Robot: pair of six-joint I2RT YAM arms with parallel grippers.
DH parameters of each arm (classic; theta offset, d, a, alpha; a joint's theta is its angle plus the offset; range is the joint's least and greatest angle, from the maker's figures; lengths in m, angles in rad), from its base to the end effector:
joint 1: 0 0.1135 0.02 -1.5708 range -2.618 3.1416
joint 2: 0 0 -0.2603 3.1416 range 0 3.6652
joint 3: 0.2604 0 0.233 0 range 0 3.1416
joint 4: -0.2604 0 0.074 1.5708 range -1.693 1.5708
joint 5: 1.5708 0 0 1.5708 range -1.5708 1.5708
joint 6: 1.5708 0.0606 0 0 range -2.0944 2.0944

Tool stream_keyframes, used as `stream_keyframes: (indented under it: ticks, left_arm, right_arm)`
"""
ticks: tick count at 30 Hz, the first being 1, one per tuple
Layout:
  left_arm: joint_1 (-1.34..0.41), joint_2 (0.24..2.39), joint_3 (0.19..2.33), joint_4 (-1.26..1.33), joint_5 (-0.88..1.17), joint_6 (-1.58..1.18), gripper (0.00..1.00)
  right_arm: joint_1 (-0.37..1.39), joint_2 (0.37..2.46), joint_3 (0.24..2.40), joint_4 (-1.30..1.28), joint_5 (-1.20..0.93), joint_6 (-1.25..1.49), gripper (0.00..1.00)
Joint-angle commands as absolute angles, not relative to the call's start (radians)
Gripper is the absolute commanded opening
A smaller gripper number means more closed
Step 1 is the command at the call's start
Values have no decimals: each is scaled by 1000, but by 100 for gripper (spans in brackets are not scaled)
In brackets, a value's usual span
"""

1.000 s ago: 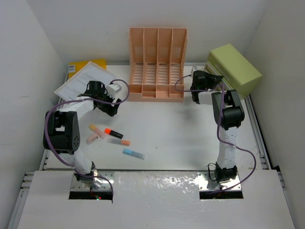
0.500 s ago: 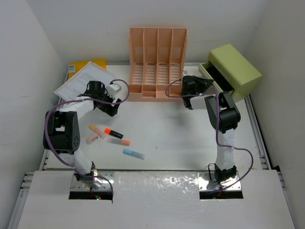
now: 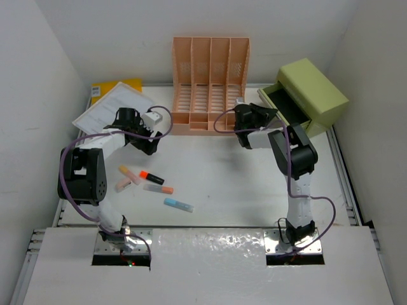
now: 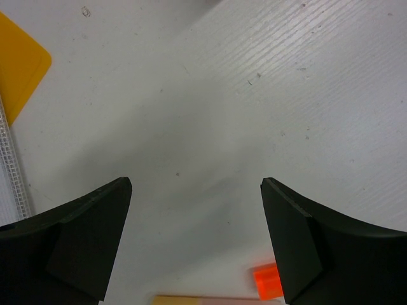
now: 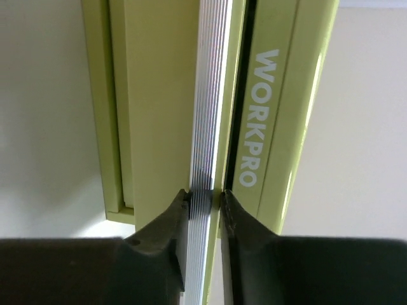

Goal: Organize the desk

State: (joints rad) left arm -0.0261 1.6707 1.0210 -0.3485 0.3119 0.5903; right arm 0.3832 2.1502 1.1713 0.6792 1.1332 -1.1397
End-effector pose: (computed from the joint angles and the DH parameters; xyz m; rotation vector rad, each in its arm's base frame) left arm 0.3323 -0.0273 0.1734 0.8699 2.3506 -0.1729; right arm 0.4223 0.1110 0.1485 -0.6295 1.8826 -1.5520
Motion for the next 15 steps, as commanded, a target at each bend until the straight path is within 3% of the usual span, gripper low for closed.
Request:
stream_keyframes:
  ticks: [1,7,11,15]
  left_arm:
    - [-17,1641,1026,-337,334,603,82]
    - [-15,1632,1038,-357,334,597,86]
    - [-11,1621,1043,-373,331,584,91]
    - [-2,1611,1048,-388,334,572,92]
  right_arm:
    - [416,2060,1158,672,1109,-1095,34]
    - [443,1953,1180,516,1060,-940,75]
    - [471,1800,1221,272,936,-680,93]
    - [480,1598,1278,-59,644,-346,97]
